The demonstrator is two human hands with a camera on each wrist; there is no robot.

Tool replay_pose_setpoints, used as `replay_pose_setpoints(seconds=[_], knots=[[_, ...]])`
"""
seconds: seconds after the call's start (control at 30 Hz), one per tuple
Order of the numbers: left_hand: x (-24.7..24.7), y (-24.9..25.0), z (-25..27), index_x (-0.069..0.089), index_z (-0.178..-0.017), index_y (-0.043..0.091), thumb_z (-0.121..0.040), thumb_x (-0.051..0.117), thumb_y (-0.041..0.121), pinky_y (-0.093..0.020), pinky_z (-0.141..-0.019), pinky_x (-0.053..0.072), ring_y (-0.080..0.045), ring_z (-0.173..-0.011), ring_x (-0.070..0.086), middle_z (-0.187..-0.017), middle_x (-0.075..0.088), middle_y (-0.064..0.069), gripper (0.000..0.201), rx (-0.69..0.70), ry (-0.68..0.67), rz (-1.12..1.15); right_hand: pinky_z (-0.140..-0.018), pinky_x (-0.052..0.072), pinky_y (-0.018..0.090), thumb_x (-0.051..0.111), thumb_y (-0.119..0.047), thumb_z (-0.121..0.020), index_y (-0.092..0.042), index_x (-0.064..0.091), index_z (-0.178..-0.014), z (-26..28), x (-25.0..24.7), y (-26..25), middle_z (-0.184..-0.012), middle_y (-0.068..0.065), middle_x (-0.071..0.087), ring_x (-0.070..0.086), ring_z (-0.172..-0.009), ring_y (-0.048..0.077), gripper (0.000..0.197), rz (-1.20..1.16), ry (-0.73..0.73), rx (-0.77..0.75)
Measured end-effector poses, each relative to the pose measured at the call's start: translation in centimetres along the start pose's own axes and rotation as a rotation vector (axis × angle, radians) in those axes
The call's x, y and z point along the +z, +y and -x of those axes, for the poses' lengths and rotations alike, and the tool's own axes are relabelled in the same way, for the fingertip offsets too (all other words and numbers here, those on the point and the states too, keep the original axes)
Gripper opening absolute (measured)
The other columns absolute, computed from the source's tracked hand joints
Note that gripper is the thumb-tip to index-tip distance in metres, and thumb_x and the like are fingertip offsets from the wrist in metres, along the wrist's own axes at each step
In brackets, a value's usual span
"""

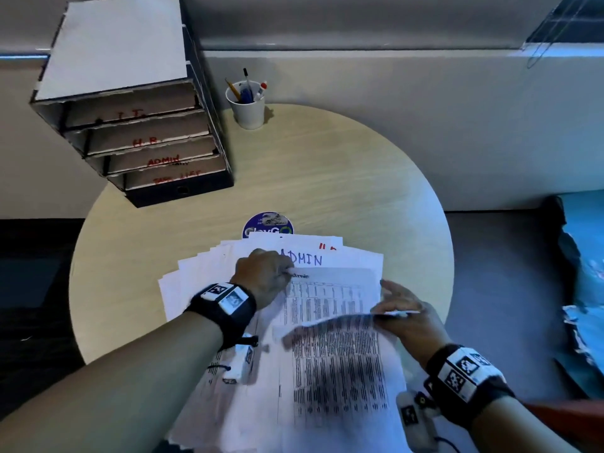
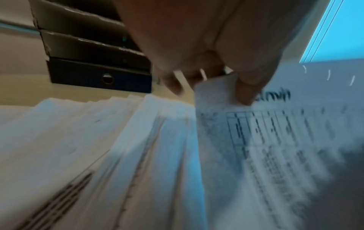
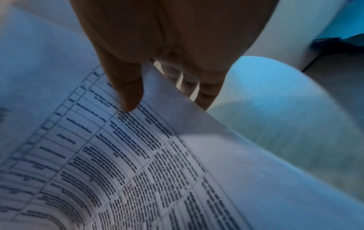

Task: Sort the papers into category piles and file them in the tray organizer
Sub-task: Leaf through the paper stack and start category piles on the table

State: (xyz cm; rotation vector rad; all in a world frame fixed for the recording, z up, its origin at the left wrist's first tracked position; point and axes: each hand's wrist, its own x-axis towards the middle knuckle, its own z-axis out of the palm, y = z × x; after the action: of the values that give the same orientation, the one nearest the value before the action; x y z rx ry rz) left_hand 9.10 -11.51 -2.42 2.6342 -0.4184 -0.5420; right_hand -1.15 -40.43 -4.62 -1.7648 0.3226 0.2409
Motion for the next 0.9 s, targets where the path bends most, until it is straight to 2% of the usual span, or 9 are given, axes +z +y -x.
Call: replay_pose_setpoints(seconds=[0.07, 0.13, 0.23, 0.33, 0.43, 0.53, 0.6, 0.77, 0.9], knots=[[-0.6, 0.4, 1.4, 0.070, -0.091, 0.020, -0.095, 0.063, 0.025, -0.035, -0.079, 0.053, -0.021, -0.089, 0.063, -0.090, 0.069, 0.001, 0.009, 0.086, -0.086, 0.337, -0.090, 0.052, 0.035, 0.083, 0.000, -0.068, -0.027, 0.073, -0.093, -0.7, 0.5, -0.3, -0.106, -0.004, 0.073, 0.069, -0.098, 0.016, 0.038, 0.068, -0.037, 0.004], [-1.2, 0.8, 2.1, 0.072, -0.095, 0.020, -0.093, 0.068, 0.023, -0.026, -0.082, 0.052, -0.011, -0.089, 0.066, -0.095, 0.072, 0.002, 0.005, 0.068, -0.135, 0.552, -0.085, 0.055, 0.037, 0.083, -0.012, -0.072, -0.032, 0.074, -0.079, -0.9, 1.4, -0.7, -0.091, -0.006, 0.074, 0.071, -0.087, 0.016, 0.023, 0.183, -0.067, -0.015], [-1.5, 0.3, 0.2, 0.071, -0.110, 0.016, -0.097, 0.062, 0.021, -0.023, -0.086, 0.048, -0.012, -0.100, 0.064, -0.110, 0.071, -0.003, 0.016, -0.062, 0.000, 0.723, -0.069, 0.054, 0.035, 0.078, 0.001, -0.074, -0.027, 0.075, -0.063, -0.3, 1.9, -0.5, -0.070, -0.001, 0.073, 0.068, -0.069, 0.014, 0.030, 0.145, -0.026, -0.016], [-1.0, -0.6, -3.1, 0.057, -0.134, 0.019, -0.096, 0.057, 0.027, -0.032, -0.101, 0.042, -0.025, -0.126, 0.050, -0.138, 0.052, -0.004, 0.039, -0.093, -0.017, 0.123, -0.063, 0.051, 0.030, 0.073, 0.014, -0.072, -0.016, 0.075, -0.058, 1.1, 1.7, 0.2, -0.065, 0.001, 0.072, 0.065, -0.060, 0.009, 0.033, 0.018, -0.046, 0.059], [0.2, -0.4, -5.0, 0.043, -0.141, 0.025, -0.083, 0.069, 0.043, -0.049, -0.100, 0.042, -0.033, -0.130, 0.041, -0.142, 0.041, -0.006, 0.066, -0.063, -0.193, -0.340, -0.062, 0.053, 0.021, 0.071, -0.006, -0.063, -0.016, 0.071, -0.047, 2.1, 1.8, 0.4, -0.059, -0.001, 0.070, 0.066, -0.059, 0.006, 0.019, -0.080, -0.048, 0.080], [0.9, 0.0, -6.0, 0.044, -0.133, 0.031, -0.078, 0.072, 0.045, -0.048, -0.093, 0.040, -0.034, -0.122, 0.043, -0.131, 0.043, -0.006, 0.063, -0.116, -0.167, -0.403, -0.060, 0.054, 0.024, 0.059, 0.012, -0.069, -0.006, 0.072, -0.050, 2.0, 1.1, 0.7, -0.063, 0.008, 0.070, 0.066, -0.060, 0.018, 0.029, -0.239, -0.002, 0.083], [1.0, 0.1, -6.3, 0.049, -0.123, 0.032, -0.077, 0.074, 0.040, -0.044, -0.085, 0.037, -0.033, -0.118, 0.044, -0.125, 0.044, -0.005, 0.053, -0.133, -0.138, -0.364, -0.058, 0.052, 0.019, 0.067, -0.001, -0.068, -0.011, 0.073, -0.049, 2.0, 0.8, 0.6, -0.062, 0.004, 0.071, 0.066, -0.059, 0.012, 0.022, -0.223, 0.035, 0.015], [1.2, -1.1, -5.7, 0.064, -0.114, 0.029, -0.083, 0.071, 0.034, -0.037, -0.079, 0.030, -0.031, -0.116, 0.045, -0.121, 0.050, -0.003, 0.032, 0.000, 0.028, -0.314, -0.065, 0.052, 0.021, 0.073, 0.021, -0.067, -0.021, 0.077, -0.059, 1.6, 1.0, 1.0, -0.075, 0.005, 0.073, 0.067, -0.067, 0.011, 0.044, -0.094, 0.078, -0.097], [1.3, -2.2, -4.5, 0.074, -0.101, 0.021, -0.082, 0.073, 0.022, -0.036, -0.072, 0.028, -0.036, -0.105, 0.057, -0.109, 0.064, -0.009, 0.019, 0.102, 0.031, -0.233, -0.067, 0.052, 0.025, 0.072, 0.010, -0.066, -0.026, 0.076, -0.061, 1.3, 1.9, 0.9, -0.080, 0.004, 0.071, 0.065, -0.071, 0.013, 0.036, -0.047, 0.029, -0.102]])
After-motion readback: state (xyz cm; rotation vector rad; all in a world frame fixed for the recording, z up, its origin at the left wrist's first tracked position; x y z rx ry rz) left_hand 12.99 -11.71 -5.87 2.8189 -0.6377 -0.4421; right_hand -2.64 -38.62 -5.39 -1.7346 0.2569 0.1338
